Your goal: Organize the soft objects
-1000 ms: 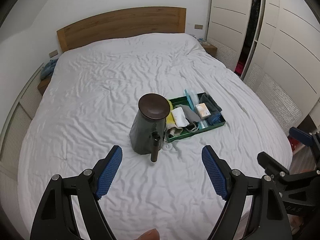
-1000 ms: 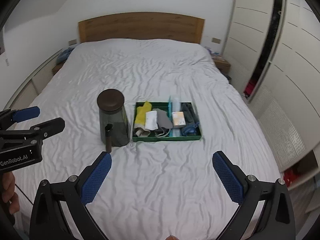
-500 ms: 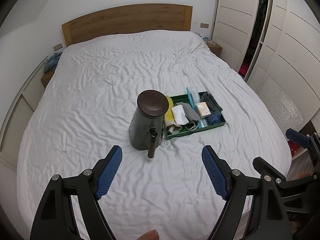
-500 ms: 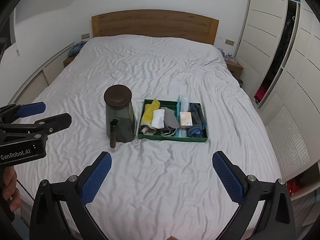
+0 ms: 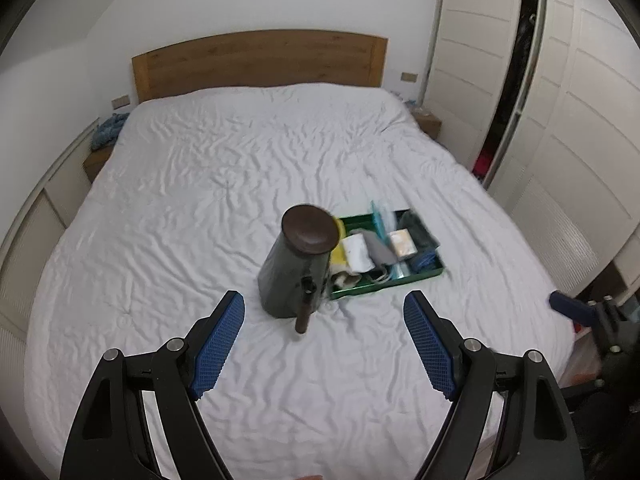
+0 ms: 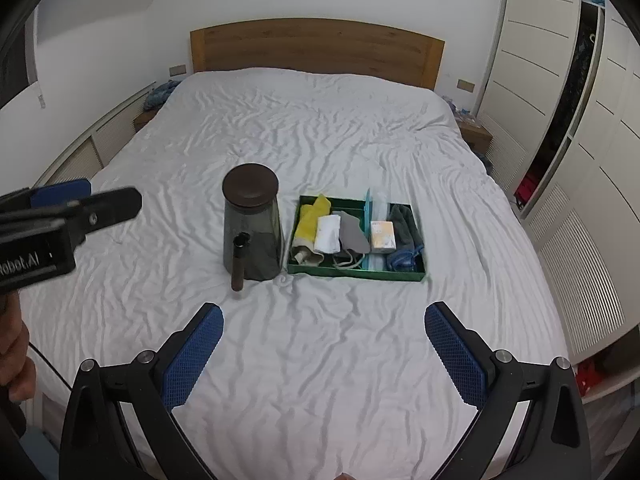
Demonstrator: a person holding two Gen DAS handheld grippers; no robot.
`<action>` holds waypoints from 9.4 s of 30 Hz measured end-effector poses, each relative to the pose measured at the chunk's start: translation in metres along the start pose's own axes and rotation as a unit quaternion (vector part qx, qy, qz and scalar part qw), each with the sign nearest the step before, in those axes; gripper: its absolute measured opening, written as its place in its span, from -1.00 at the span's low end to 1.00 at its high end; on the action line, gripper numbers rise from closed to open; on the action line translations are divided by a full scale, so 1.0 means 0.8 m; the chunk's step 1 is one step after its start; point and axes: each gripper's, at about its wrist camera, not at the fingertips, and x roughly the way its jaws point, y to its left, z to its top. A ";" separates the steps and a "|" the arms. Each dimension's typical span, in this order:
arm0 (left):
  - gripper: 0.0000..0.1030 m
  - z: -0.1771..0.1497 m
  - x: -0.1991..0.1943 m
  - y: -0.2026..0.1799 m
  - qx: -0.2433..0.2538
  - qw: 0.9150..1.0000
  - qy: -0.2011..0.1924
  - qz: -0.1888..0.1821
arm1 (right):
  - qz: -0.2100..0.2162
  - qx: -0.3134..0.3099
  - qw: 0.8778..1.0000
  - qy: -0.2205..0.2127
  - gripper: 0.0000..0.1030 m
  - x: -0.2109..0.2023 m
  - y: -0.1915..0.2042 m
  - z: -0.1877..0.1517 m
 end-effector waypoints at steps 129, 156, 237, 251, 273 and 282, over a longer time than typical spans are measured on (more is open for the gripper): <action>0.98 -0.002 -0.056 0.063 -0.027 0.991 -0.105 0.083 | 0.036 -0.025 0.999 0.017 1.00 -0.006 0.050 -0.003; 0.98 -0.005 -0.046 0.065 -0.018 0.993 -0.093 0.074 | 0.041 -0.026 0.999 0.021 1.00 0.005 0.043 0.003; 0.98 -0.059 -0.008 0.059 0.051 0.988 0.125 0.080 | 0.019 -0.030 0.999 0.030 1.00 -0.054 0.020 -0.002; 0.98 -0.050 -0.014 0.068 0.002 0.991 0.112 0.068 | 0.031 -0.043 0.998 0.030 1.00 -0.040 0.030 0.004; 0.98 -0.032 -0.035 0.073 -0.013 0.996 0.066 0.059 | 0.036 -0.054 0.998 0.024 1.00 -0.032 0.040 0.008; 0.98 -0.032 -0.040 0.070 -0.010 0.997 0.060 0.057 | 0.036 -0.054 0.998 0.024 1.00 -0.031 0.040 0.008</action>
